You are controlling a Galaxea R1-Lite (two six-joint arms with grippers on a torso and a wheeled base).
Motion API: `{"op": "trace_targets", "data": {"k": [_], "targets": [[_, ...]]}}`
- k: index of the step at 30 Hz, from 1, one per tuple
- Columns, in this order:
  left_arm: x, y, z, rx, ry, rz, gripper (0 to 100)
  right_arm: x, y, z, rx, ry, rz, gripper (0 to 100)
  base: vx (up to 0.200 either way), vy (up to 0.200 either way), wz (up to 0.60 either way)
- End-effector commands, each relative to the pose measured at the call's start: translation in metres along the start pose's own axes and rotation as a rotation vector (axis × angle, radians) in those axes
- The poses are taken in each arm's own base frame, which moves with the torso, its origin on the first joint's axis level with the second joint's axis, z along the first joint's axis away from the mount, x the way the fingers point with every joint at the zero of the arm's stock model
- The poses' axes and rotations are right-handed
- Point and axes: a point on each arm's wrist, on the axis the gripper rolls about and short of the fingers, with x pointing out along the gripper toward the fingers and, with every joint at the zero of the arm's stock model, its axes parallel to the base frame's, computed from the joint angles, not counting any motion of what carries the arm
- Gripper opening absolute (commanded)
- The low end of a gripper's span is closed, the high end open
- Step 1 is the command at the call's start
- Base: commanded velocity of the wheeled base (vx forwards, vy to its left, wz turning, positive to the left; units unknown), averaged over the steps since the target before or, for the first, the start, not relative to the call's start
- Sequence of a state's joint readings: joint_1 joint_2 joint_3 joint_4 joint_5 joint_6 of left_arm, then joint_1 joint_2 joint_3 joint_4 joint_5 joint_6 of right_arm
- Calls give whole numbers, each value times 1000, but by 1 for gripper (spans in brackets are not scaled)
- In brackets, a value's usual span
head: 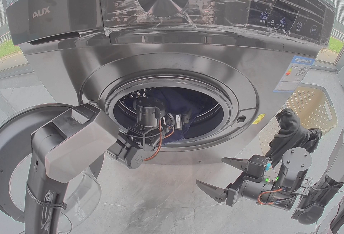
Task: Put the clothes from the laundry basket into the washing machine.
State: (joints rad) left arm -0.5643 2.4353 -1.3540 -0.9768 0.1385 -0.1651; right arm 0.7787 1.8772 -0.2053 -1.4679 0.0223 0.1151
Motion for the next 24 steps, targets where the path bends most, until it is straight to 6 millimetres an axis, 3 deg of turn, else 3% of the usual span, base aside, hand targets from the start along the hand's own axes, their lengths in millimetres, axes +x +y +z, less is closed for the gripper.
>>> {"op": "trace_targets", "data": {"k": [1, 8, 16, 22, 23, 24], "targets": [[-4, 3, 25, -7, -54, 10, 100, 0, 0, 0, 0, 2, 1, 100, 0, 0, 0], [-4, 0, 18, 10, -40, 8, 100, 1, 2, -2, 0, 7, 8, 100, 0, 0, 0], [5, 11, -16, 55, 33, 38, 100, 2, 2, -5, 1, 21, 8, 100, 0, 0, 0], [10, 16, -26, 60, 40, 43, 100, 2, 2, -5, 1, 23, 8, 100, 0, 0, 0], [9, 15, -26, 61, 42, 40, 0, 2, 2, -5, 1, 23, 8, 100, 0, 0, 0], [10, 15, -26, 63, 41, 40, 0, 2, 2, -5, 1, 23, 8, 100, 0, 0, 0]]}}
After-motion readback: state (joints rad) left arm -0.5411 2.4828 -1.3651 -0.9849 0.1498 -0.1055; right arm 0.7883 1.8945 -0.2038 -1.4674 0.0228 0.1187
